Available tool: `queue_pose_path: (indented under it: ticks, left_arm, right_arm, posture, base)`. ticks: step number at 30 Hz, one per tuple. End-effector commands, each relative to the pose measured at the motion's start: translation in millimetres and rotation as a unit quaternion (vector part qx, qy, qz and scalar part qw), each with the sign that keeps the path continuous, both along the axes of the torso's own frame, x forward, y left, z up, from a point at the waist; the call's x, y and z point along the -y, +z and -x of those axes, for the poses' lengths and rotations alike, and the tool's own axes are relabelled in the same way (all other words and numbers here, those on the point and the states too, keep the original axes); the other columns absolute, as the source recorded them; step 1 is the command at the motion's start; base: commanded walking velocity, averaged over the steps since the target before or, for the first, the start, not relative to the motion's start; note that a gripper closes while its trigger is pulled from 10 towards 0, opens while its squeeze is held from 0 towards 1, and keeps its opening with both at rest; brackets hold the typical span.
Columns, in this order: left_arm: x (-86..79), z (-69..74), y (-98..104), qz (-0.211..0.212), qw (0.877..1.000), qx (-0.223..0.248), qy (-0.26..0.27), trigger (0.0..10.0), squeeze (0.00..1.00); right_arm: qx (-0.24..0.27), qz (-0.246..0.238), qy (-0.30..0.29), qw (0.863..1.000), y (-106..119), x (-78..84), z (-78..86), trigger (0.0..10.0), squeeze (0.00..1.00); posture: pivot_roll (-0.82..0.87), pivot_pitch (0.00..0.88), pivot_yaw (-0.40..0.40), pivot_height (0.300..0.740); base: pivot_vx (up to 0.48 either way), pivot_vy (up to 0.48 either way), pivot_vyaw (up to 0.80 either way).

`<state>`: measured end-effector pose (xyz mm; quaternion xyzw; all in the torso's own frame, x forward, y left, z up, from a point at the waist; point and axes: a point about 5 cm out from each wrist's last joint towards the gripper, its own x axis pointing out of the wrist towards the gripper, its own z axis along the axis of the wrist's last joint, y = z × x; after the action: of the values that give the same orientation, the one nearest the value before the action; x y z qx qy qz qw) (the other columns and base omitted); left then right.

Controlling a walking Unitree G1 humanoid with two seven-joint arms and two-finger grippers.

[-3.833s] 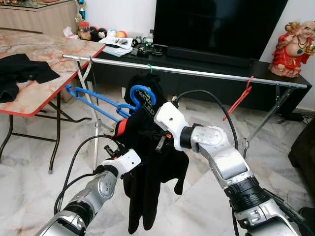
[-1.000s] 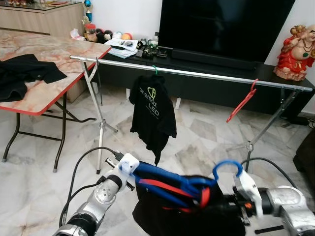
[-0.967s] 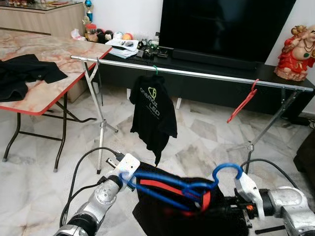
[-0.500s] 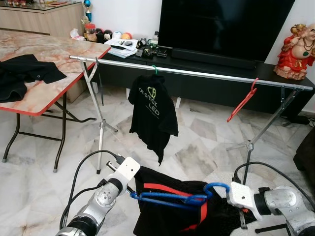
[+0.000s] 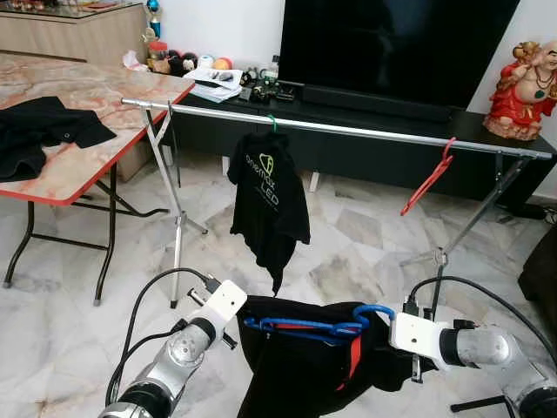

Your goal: Hang hanger

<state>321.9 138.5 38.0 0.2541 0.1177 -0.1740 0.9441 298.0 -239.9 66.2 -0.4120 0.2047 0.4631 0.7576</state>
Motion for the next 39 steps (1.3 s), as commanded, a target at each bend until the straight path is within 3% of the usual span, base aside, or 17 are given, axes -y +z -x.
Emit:
queue_pose_path:
  ticks: [1,5,7,18,20,21,23,28,31,35,39]
  left_arm:
    - [-24.1,0.7,-3.3,-0.013,0.999,-0.015,0.044,0.0,0.00]
    - [-23.4,0.6,-3.2,-0.012,0.999,-0.019,0.038,0.0,0.00]
    - [-22.7,-0.5,-1.4,-0.011,0.999,-0.018,0.033,0.0,0.00]
    - [-20.4,-3.7,5.4,-0.006,1.000,-0.020,-0.003,0.0,0.00]
    - [-18.5,-1.9,3.9,-0.007,0.999,-0.030,-0.023,0.0,0.00]
    - [-18.5,-1.9,3.9,-0.007,0.999,-0.030,-0.023,0.0,0.00]
    - [-17.8,0.3,1.3,-0.015,0.999,-0.037,-0.034,0.0,0.00]
    - [-16.1,4.6,-4.7,-0.016,0.998,-0.054,-0.041,0.0,0.00]
    - [-15.7,4.7,-4.5,-0.018,0.997,-0.056,-0.046,0.0,0.00]
    - [-17.9,4.9,-4.6,-0.029,0.997,-0.055,-0.049,0.0,0.00]
    - [-21.0,4.2,-4.5,-0.039,0.997,-0.049,-0.036,0.0,0.00]
  right_arm:
    - [0.001,0.025,-0.040,0.999,2.3,21.8,1.7,0.0,0.00]
    - [0.015,0.064,-0.048,0.997,1.7,24.9,-2.0,0.0,0.00]
    - [-0.009,0.128,-0.019,0.992,-7.3,30.3,5.1,0.0,0.00]
    - [0.020,0.138,-0.075,0.987,-10.2,32.6,-0.9,0.0,0.00]
    - [0.032,0.094,-0.105,0.990,-6.5,27.9,-6.3,0.0,0.00]
    - [0.032,0.094,-0.105,0.990,-6.5,27.9,-6.3,0.0,0.00]
    - [0.033,0.028,-0.134,0.990,-1.0,21.4,-12.1,0.0,0.00]
    - [0.019,-0.033,-0.168,0.985,0.1,15.7,-15.7,0.0,0.00]
    - [0.020,-0.018,-0.162,0.987,-1.7,15.4,-15.0,0.0,0.00]
    - [-0.052,-0.078,-0.143,0.985,-7.9,6.1,-8.0,0.0,0.00]
    - [-0.087,-0.096,-0.084,0.988,-9.0,-1.6,-0.4,0.0,0.00]
  posture:
    - [0.09,0.025,-0.065,0.740]
    - [0.08,0.025,-0.065,0.740]
    - [0.08,0.025,-0.067,0.740]
    - [0.09,0.025,-0.067,0.740]
    - [0.09,0.026,-0.067,0.740]
    - [0.09,0.026,-0.067,0.740]
    - [0.09,0.025,-0.067,0.740]
    - [0.09,0.021,-0.068,0.740]
    - [0.09,0.021,-0.068,0.740]
    - [0.09,0.021,-0.069,0.740]
    - [0.09,0.017,-0.072,0.740]
  base:
    - [0.000,0.000,0.00]
    - [0.000,0.000,0.00]
    - [0.000,0.000,0.00]
    - [0.000,0.000,0.00]
    - [0.000,0.000,0.00]
    - [0.000,0.000,0.00]
    - [0.000,0.000,0.00]
    - [0.000,0.000,0.00]
    - [0.000,0.000,0.00]
    - [0.000,0.000,0.00]
    - [0.000,0.000,0.00]
